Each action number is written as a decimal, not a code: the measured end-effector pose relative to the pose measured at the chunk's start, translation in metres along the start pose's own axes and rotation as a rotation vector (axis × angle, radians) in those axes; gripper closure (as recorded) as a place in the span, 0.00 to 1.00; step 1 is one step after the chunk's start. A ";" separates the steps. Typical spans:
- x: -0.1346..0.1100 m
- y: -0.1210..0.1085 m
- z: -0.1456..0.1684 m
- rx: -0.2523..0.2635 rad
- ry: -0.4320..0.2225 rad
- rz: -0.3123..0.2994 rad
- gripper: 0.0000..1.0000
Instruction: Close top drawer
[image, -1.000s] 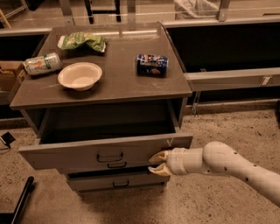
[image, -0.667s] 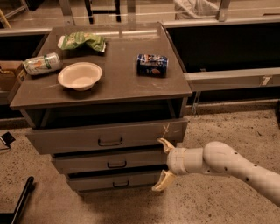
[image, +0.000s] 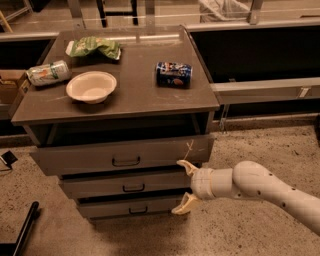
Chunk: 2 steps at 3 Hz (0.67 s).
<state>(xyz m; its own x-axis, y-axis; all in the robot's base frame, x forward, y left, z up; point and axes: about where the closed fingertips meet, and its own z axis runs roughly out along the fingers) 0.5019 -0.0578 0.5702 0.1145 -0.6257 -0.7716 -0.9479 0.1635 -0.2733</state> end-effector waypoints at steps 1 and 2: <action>-0.005 -0.005 -0.008 0.017 0.003 -0.011 0.29; -0.005 -0.005 -0.008 0.018 0.003 -0.011 0.28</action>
Offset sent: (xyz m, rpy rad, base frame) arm 0.0318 -0.0061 0.0135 -0.0181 -0.0397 0.0227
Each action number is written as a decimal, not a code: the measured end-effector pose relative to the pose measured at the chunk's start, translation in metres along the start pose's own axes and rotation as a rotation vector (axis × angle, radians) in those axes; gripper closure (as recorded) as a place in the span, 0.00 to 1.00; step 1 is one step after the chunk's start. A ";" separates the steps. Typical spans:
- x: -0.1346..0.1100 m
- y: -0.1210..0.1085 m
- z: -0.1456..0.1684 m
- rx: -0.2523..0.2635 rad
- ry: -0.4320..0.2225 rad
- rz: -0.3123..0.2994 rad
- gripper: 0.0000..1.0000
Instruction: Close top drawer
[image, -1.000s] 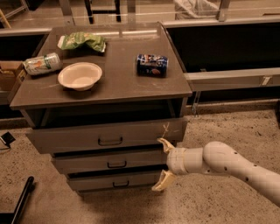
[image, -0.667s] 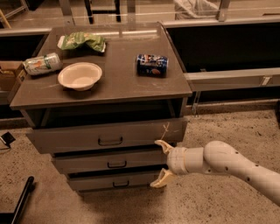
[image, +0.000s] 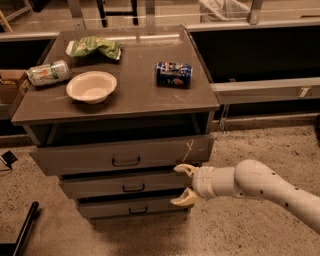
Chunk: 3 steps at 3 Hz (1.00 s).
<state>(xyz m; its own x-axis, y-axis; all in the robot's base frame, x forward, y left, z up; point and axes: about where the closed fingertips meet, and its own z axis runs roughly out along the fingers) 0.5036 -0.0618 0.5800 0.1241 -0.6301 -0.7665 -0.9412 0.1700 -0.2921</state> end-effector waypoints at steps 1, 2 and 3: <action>0.005 -0.015 0.010 -0.017 -0.005 -0.006 0.05; 0.010 -0.037 0.030 -0.051 -0.018 -0.021 0.00; 0.010 -0.037 0.030 -0.051 -0.018 -0.021 0.00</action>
Offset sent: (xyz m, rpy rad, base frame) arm 0.0663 0.0097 -0.0193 0.0004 0.0199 0.0684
